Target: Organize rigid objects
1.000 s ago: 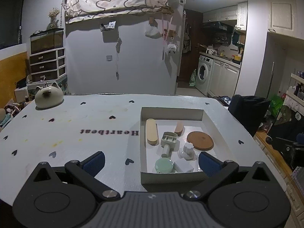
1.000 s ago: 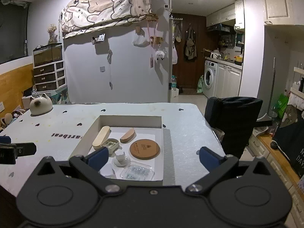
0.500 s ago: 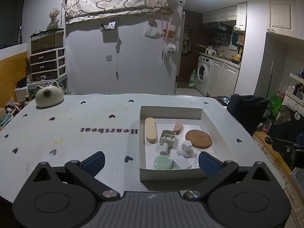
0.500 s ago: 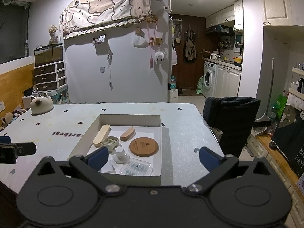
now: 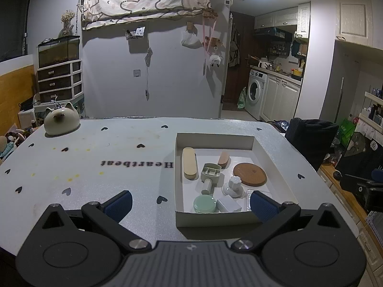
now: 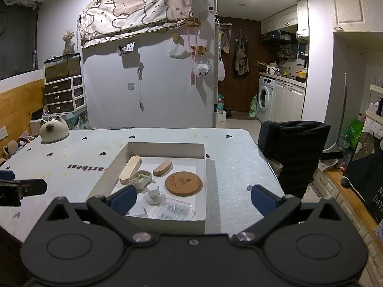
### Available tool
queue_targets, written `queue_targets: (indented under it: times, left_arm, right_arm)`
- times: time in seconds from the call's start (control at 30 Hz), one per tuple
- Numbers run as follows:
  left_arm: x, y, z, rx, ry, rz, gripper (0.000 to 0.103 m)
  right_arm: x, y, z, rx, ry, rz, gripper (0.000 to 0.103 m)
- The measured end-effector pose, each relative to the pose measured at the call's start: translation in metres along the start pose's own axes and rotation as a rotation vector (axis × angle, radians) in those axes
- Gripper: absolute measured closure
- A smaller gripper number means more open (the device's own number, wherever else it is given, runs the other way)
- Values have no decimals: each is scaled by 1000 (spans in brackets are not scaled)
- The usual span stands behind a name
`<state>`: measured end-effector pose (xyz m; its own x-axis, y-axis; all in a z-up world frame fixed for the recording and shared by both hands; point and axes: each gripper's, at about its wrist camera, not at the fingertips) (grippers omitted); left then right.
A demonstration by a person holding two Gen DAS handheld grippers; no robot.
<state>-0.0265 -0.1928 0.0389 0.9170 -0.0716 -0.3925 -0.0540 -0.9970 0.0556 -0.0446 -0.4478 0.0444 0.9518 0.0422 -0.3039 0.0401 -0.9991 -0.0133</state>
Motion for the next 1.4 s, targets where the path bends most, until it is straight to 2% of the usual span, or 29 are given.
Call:
queue_targets:
  times: [1.4]
  left_arm:
    - [-2,5,0,-2,-3,0,0]
  right_arm:
    - [0,0,-2,0,-2,-1,0]
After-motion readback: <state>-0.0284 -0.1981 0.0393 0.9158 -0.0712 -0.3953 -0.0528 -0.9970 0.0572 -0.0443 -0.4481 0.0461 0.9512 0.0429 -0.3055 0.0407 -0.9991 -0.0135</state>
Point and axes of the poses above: each gripper's, at about its wrist camera, not at the fingertips, and x roughly the way its jaws point, y to its right, z to its underside, and after that the axes turned 9 degrees about y, right-handed
